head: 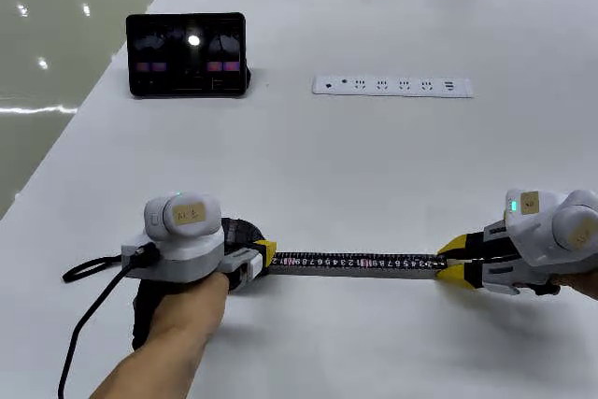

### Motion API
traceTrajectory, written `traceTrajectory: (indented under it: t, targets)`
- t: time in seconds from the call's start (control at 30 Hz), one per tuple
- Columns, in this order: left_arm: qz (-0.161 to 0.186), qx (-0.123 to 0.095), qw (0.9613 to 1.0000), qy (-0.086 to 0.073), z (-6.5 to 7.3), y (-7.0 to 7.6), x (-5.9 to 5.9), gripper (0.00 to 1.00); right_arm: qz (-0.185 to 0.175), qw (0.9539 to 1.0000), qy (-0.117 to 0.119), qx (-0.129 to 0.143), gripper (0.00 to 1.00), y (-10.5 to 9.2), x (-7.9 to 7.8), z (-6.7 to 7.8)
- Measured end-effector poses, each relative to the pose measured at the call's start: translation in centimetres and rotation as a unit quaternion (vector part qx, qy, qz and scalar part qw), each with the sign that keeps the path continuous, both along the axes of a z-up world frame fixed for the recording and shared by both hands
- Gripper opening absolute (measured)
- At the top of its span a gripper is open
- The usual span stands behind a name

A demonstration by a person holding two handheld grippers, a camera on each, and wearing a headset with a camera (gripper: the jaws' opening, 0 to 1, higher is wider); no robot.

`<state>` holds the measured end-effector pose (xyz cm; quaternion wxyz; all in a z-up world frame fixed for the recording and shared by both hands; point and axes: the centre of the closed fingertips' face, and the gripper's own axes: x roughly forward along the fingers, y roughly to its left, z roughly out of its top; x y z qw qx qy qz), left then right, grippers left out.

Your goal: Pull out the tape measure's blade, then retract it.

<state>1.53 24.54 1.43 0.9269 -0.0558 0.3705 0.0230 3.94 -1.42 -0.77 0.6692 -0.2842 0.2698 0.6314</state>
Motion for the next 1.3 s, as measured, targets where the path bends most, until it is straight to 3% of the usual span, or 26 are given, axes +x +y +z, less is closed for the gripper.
traceTrajectory:
  t: [0.73,1.3]
  targets:
    - [-0.006,-0.008,0.9999,-0.001,0.1,0.0,-0.1,0.58,0.005,1.0,0.001,-0.003,0.1,0.7,0.3,-0.2]
    - [-0.015,-0.012,0.9998,0.0,0.0,-0.1,-0.1,0.58,0.017,0.9998,0.006,0.003,0.1,3.0,-0.4,-0.3]
